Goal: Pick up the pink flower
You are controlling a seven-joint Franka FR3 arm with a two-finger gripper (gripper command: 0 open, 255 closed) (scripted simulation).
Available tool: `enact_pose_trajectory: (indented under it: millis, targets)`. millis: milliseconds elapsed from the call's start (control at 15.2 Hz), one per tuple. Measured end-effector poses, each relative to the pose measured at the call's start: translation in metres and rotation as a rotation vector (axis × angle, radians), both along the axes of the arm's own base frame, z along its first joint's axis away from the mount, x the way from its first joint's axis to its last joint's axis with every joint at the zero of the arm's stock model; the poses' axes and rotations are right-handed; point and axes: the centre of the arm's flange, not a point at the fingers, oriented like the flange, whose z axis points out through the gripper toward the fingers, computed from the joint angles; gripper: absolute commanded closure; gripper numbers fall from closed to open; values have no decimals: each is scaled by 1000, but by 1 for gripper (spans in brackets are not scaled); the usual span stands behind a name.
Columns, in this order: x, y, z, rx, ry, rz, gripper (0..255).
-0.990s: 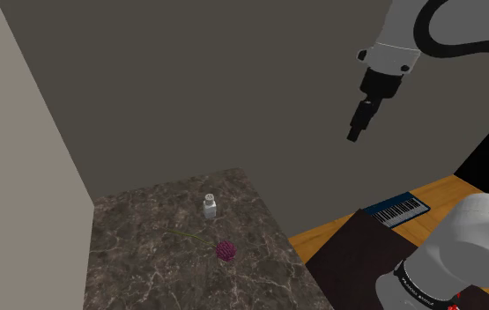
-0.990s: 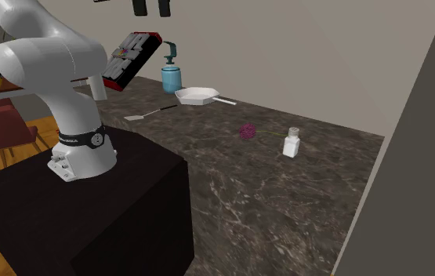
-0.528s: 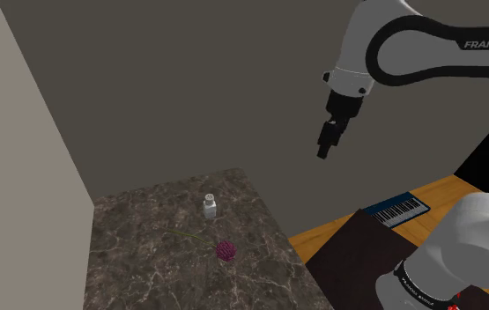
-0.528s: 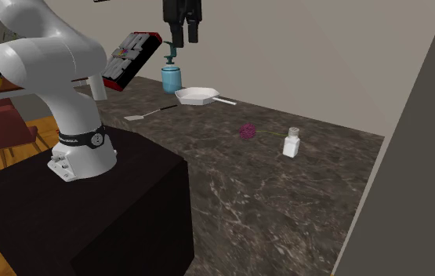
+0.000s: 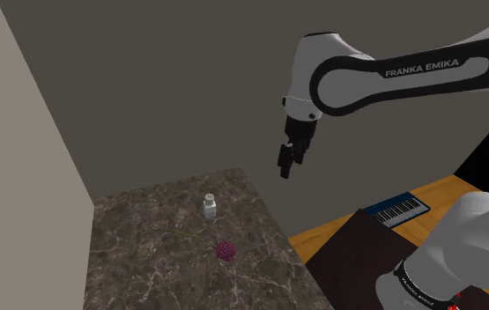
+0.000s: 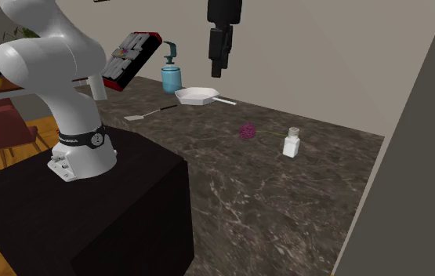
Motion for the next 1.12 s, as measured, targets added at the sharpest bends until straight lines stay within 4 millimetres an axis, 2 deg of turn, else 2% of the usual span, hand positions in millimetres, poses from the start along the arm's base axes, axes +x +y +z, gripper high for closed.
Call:
enact_pose_trajectory:
  millis: [66, 198, 462, 858, 1122]
  targets:
    - [1, 10, -11, 1, 7, 4, 0]
    - [13, 25, -23, 3, 19, 10, 0]
    - [33, 64, -63, 9, 45, 25, 0]
    - [69, 112, -112, 16, 82, 47, 0]
    - [84, 151, -150, 22, 108, 61, 0]
